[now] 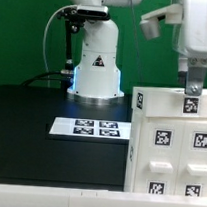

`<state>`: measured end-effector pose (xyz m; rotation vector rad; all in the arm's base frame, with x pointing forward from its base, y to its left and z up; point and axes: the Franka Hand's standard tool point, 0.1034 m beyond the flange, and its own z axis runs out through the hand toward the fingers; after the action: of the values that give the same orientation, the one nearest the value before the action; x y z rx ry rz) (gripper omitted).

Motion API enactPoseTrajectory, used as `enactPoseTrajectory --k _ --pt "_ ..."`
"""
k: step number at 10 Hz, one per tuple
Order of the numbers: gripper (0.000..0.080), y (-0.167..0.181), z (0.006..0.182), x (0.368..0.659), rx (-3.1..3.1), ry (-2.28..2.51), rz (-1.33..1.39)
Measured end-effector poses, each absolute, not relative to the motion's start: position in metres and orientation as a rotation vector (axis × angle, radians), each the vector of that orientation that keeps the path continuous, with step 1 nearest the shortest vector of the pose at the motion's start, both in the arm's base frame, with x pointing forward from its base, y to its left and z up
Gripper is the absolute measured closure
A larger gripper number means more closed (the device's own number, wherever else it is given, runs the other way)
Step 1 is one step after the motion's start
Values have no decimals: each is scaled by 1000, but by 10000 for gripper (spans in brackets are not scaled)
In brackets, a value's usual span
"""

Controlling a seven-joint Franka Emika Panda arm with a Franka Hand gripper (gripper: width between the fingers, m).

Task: Assemble cabinet

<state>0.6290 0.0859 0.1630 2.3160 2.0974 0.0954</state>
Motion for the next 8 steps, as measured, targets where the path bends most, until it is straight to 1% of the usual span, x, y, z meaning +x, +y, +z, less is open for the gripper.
enactPoseTrajectory --k 2,3,6,7,8 --pt "3 91 152 629 2265 2117 87" --pt "3 86 150 627 2277 2109 82" --pt "15 82 149 628 2383 1994 83" --pt "183 81 149 628 2461 1901 85" --pt "243 81 149 628 2507 1841 86"
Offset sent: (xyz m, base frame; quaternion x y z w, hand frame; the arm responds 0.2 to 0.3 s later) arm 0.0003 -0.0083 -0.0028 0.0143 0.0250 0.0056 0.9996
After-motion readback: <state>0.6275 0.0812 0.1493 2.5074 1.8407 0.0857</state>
